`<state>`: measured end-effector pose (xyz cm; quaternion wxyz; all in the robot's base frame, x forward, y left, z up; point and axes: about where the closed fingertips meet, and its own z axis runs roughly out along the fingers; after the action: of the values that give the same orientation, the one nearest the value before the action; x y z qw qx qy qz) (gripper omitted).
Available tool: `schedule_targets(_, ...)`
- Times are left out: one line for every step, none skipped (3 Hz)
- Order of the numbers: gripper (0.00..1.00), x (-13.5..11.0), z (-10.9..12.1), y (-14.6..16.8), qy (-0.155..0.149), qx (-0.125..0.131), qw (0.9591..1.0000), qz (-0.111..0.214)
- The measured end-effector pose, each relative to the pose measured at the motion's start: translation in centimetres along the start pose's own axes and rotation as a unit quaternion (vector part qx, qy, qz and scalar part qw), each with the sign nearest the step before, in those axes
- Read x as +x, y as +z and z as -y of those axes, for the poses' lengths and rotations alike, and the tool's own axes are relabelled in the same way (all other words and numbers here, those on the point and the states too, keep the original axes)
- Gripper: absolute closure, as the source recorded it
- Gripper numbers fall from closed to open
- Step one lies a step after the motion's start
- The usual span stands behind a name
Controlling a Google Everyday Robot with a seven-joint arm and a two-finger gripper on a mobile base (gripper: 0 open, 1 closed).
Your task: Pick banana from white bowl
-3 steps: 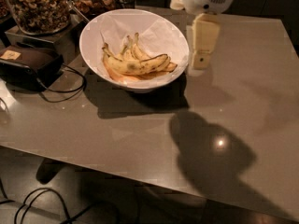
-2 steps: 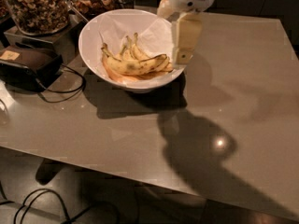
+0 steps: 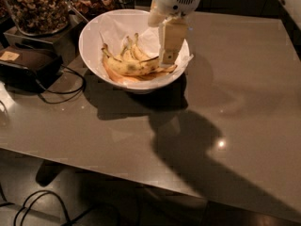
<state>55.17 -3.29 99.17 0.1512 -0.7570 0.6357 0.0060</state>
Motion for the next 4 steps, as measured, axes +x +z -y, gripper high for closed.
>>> schedule_targets(0.32,-0.2,0.4,1.5,0.009,-0.018,0.9998,-0.006)
schedule_targets(0.37,0.0,1.2,2.8,0.023,-0.032,0.9992,-0.009)
schedule_targets(0.36,0.0,1.8,3.6,0.033,-0.040,0.9986,-0.006)
schedule_targets(0.36,0.0,2.3,4.7,0.041,-0.050,0.9979,-0.006)
